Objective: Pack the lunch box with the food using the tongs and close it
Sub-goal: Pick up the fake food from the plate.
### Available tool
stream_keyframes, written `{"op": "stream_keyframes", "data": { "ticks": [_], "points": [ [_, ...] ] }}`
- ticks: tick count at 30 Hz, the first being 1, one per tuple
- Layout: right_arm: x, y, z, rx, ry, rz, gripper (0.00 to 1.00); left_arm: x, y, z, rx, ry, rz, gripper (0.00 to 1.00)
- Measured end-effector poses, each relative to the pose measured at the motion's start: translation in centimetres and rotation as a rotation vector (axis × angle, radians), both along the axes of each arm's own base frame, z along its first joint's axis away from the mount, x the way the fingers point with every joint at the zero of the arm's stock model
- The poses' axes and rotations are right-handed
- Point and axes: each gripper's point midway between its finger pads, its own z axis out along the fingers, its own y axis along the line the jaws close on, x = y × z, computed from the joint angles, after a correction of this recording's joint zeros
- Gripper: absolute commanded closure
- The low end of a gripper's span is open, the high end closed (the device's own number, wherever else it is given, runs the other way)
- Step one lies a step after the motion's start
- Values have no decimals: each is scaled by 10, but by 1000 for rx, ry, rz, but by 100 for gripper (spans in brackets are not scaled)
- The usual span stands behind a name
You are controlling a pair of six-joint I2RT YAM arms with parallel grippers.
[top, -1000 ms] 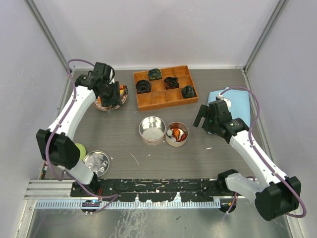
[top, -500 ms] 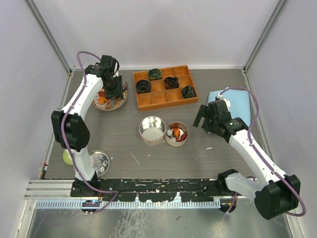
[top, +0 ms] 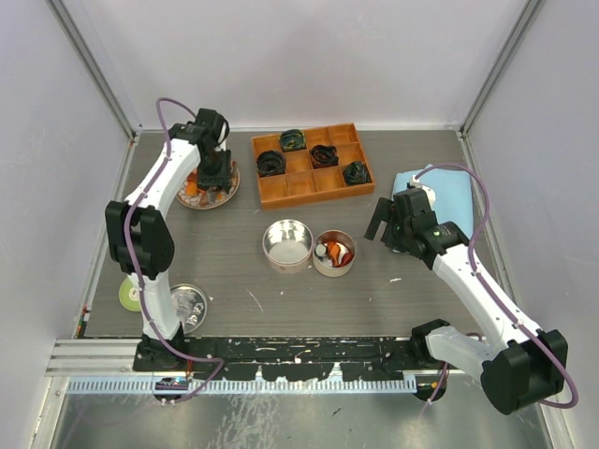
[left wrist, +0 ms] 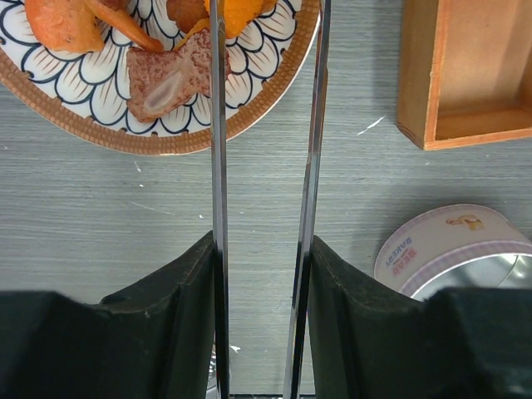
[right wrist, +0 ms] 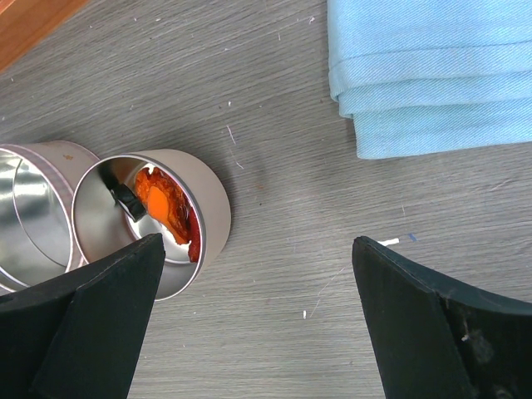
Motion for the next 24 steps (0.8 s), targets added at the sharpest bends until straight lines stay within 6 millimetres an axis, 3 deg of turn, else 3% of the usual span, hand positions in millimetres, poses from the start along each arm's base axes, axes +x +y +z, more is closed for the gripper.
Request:
{"op": "stream_keyframes", "data": {
  "ticks": [16,24],
  "points": [
    [0,0,0,0,0,1,0,13,6,-7,19,18,-9,57],
    [0,0,0,0,0,1,0,9,9,-13,32,50,-29,57]
  ]
}}
